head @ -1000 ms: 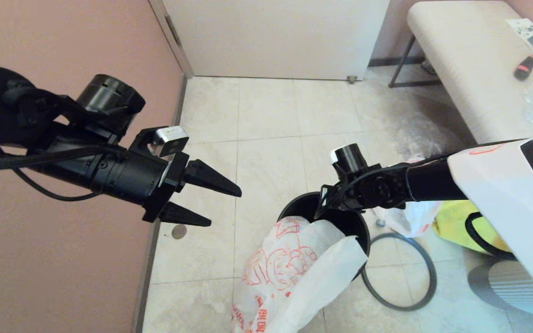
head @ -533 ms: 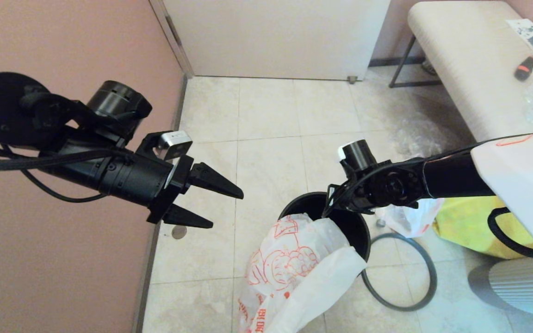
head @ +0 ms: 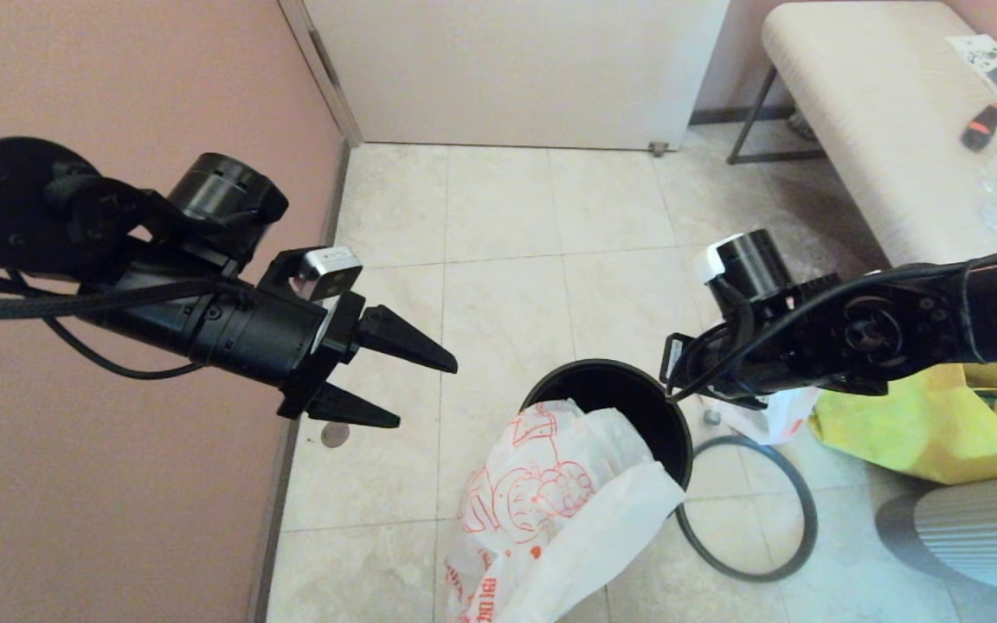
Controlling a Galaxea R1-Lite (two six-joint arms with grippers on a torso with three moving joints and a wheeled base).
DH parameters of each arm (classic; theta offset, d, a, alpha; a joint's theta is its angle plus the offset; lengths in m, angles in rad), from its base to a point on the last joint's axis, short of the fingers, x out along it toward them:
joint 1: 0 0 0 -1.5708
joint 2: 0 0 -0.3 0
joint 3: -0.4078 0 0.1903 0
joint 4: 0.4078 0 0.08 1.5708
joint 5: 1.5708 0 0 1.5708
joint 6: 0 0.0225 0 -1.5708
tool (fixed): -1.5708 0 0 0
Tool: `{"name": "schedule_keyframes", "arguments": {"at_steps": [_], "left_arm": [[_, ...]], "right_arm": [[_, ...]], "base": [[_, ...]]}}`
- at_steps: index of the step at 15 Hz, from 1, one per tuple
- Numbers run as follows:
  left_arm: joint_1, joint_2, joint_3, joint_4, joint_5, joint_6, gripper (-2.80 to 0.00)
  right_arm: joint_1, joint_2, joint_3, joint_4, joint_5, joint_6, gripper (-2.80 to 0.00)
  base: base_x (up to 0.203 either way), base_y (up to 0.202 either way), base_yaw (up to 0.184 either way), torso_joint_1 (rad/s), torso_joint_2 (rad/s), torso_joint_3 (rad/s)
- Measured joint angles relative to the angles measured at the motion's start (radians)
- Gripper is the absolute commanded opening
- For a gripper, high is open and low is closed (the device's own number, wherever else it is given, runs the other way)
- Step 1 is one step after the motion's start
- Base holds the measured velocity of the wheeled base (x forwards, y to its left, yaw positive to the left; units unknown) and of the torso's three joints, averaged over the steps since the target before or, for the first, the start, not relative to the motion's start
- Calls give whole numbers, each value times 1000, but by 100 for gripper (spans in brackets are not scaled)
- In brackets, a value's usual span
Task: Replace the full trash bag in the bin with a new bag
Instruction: Put the new garbage bag on the trash can
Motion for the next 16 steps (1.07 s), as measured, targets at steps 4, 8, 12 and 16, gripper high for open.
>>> {"name": "schedule_keyframes", "arguments": {"at_steps": [4,8,12,16], "left_arm": [[2,2,-1,0,3,0,0],[5,8,-3,0,3,1,0],[16,13,-4,-2,4,1,-280],[23,16,-12,-2,3,0,-280]], "right_arm": [[86,-152,127,40,43,-1,0],[180,-185,164,113,45,67,0],[221,-128,175,118,42,107,0],[228,-82,180,116,30,122,0]], "base": [[0,0,0,0,0,0],[0,0,0,0,0,0],[0,0,0,0,0,0],[0,0,0,0,0,0]]}}
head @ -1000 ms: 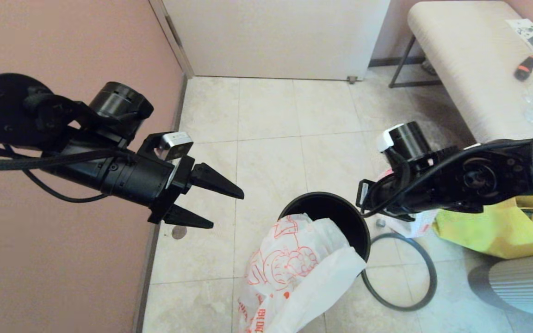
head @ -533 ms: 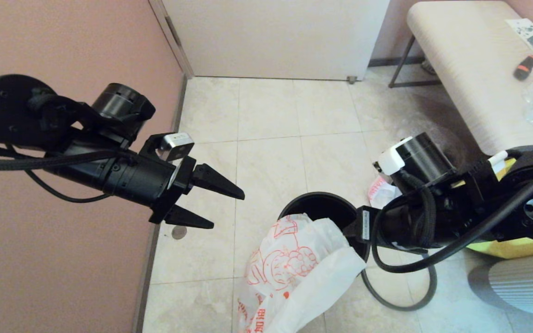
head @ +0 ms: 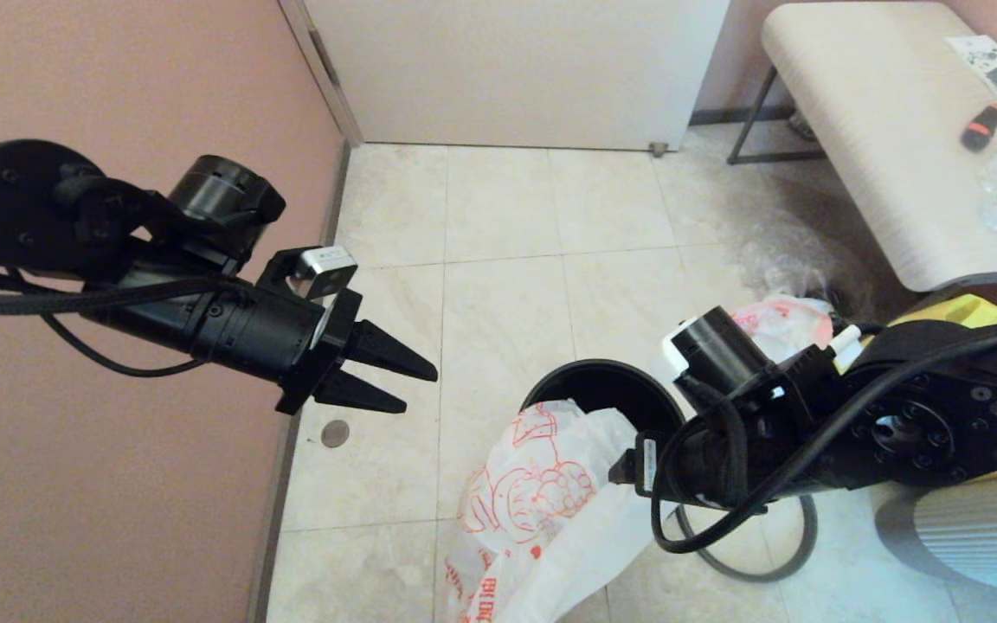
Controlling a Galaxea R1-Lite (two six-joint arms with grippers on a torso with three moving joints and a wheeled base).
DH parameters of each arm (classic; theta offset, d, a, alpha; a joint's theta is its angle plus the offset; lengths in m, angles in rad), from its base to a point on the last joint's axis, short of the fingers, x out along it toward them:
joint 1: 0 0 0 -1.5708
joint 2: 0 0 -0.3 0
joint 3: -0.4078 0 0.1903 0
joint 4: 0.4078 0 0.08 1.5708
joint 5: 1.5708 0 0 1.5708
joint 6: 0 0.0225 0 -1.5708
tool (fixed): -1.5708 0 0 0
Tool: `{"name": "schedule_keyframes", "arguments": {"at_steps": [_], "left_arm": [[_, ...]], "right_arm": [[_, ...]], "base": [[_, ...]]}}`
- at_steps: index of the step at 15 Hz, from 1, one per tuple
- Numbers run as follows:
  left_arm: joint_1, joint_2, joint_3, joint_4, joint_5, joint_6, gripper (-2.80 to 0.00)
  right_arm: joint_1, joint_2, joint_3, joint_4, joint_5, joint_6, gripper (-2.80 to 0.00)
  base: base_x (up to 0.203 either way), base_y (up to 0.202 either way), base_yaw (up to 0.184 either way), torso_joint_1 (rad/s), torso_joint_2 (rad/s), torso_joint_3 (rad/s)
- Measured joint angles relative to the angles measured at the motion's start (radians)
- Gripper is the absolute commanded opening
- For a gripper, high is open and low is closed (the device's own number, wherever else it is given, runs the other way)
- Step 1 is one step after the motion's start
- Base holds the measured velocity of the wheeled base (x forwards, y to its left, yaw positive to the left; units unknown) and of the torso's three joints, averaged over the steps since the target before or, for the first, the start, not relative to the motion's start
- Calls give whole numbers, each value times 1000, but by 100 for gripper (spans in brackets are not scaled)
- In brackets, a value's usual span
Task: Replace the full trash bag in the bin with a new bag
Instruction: Put the new garbage bag on the trash can
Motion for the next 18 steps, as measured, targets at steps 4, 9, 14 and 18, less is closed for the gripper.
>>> {"name": "schedule_keyframes", "arguments": {"at_steps": [4,9,14,18], "left_arm": [[4,0,-1,0,-1,0,-280],[4,0,-1,0,-1,0,-280],[6,-2,-1,1,0,0,-280],[6,-2,-1,0,0,0,-280]], "right_arm": [[19,53,0,0,-1,33,0],[17,125,-13,-49,-24,31,-280],[7,140,-31,-36,-54,30,-280],[-10,135,-34,-29,-54,28,-280]], "base": [[0,0,0,0,0,0],[0,0,0,0,0,0],[0,0,0,0,0,0],[0,0,0,0,0,0]]}}
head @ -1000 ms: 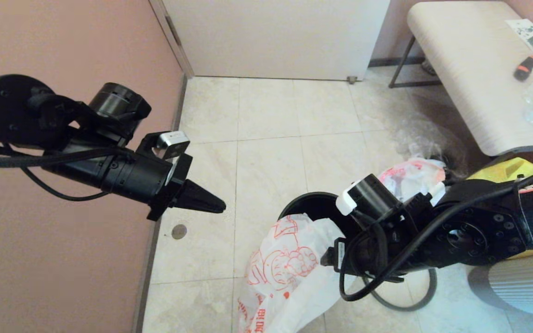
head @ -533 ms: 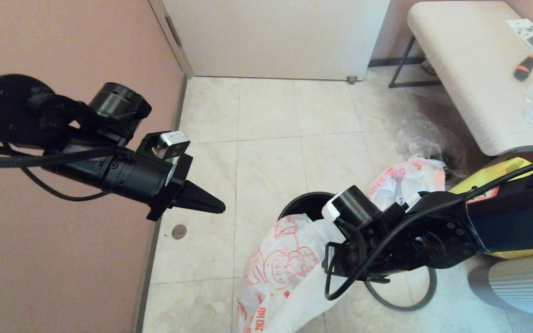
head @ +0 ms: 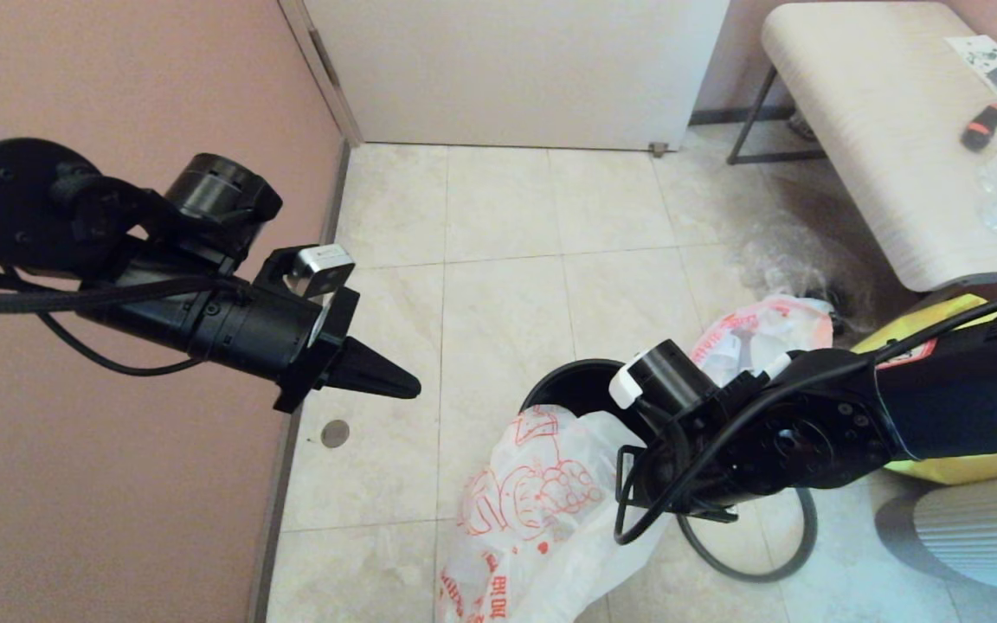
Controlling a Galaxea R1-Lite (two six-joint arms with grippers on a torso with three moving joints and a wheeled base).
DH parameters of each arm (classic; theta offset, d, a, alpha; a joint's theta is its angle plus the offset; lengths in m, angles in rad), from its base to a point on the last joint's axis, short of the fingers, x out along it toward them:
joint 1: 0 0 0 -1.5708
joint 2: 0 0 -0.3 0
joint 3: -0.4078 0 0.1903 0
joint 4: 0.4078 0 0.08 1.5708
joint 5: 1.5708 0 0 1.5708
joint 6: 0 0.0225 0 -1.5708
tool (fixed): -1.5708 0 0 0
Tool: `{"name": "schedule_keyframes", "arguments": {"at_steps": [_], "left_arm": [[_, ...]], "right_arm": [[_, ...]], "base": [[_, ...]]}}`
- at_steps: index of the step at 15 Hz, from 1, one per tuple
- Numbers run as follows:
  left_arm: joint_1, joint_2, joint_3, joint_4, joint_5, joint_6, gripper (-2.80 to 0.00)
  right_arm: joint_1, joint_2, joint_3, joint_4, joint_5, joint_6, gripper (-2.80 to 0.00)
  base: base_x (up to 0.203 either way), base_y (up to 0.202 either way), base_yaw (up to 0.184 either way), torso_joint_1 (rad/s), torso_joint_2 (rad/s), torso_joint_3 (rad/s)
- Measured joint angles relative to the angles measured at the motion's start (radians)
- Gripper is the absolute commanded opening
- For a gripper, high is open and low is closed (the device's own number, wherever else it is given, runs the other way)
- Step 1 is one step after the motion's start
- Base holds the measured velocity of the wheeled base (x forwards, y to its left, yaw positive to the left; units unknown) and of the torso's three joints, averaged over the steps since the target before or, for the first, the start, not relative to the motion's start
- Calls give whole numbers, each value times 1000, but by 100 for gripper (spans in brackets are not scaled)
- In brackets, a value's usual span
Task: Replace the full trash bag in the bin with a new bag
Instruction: Put the new garbage bag on the trash can
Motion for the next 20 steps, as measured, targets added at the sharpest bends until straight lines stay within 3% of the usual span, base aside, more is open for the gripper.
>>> {"name": "schedule_keyframes", "arguments": {"at_steps": [5,8,13,16,20], "left_arm": [[0,0,-1,0,0,-2,-280],[5,4,-3,-6,0,-3,-280],[26,6,-10,-14,0,-17,-280],[27,4,-15,-16,-1,-34,-280],[27,4,-16,-16,-2,-35,-280]], "right_arm": [[-20,-4,-88,-8,-1,-16,-280],[-77,95,-248,-8,-1,-27,-280],[-156,420,-565,-6,-1,-46,-280],[-178,590,-686,-121,-8,-149,-280],[-219,702,-712,-208,-93,-271,-280]], "base": [[0,0,0,0,0,0],[0,0,0,0,0,0],[0,0,0,0,0,0],[0,0,0,0,0,0],[0,0,0,0,0,0]]}}
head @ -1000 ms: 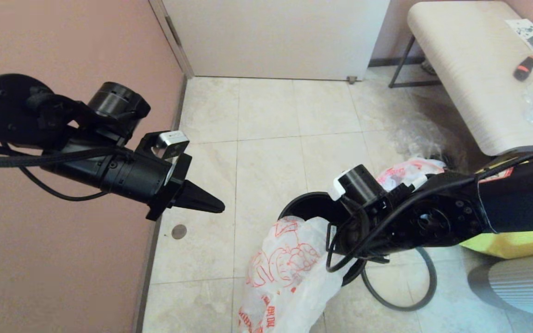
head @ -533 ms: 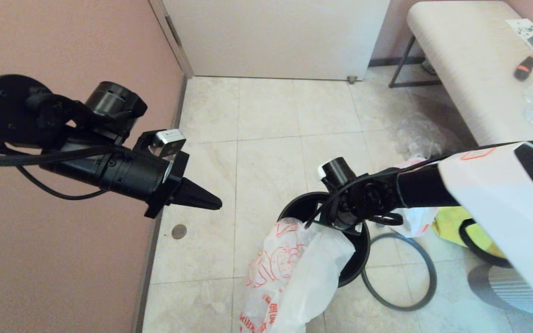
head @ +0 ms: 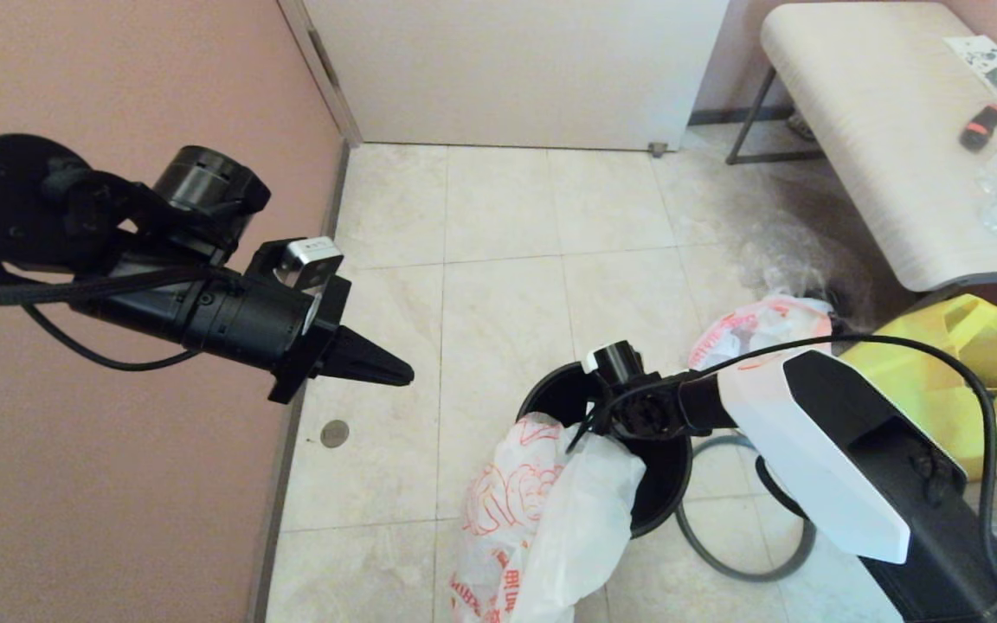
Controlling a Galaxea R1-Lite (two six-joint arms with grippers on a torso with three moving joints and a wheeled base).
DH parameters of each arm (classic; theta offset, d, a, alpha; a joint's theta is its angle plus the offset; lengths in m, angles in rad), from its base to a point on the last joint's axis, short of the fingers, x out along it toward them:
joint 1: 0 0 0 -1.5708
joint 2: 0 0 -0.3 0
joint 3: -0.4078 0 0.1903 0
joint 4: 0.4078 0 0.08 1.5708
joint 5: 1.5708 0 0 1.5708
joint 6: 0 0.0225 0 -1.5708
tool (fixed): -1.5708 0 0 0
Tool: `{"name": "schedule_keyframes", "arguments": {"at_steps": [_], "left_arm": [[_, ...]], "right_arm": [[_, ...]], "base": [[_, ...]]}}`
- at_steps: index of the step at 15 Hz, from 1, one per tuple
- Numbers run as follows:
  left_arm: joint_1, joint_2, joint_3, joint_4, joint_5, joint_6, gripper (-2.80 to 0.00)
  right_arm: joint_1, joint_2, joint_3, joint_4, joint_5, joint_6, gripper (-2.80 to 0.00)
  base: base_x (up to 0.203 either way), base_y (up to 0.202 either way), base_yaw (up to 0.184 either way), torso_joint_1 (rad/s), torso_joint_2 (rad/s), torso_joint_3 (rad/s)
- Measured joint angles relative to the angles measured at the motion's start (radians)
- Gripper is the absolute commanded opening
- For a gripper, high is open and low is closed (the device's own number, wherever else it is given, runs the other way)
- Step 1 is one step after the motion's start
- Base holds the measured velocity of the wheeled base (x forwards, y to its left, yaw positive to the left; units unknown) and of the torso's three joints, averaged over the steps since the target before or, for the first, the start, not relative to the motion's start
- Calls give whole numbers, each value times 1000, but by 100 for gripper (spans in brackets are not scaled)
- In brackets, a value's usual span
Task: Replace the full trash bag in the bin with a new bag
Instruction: Put the new garbage bag on the trash can
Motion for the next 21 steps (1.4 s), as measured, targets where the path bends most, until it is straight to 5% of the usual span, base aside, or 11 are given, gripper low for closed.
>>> {"name": "schedule_keyframes", "arguments": {"at_steps": [7,21], "left_arm": [[1,-2,0,-8,1,-1,-280],[-29,0,21,-14,1,-3,-280]], "right_arm": [[8,59,12,-57,-100,-77,-280],[67,-454,441,-9,-84,171,-280]], "base": [[0,0,0,0,0,0],[0,0,0,0,0,0]]}}
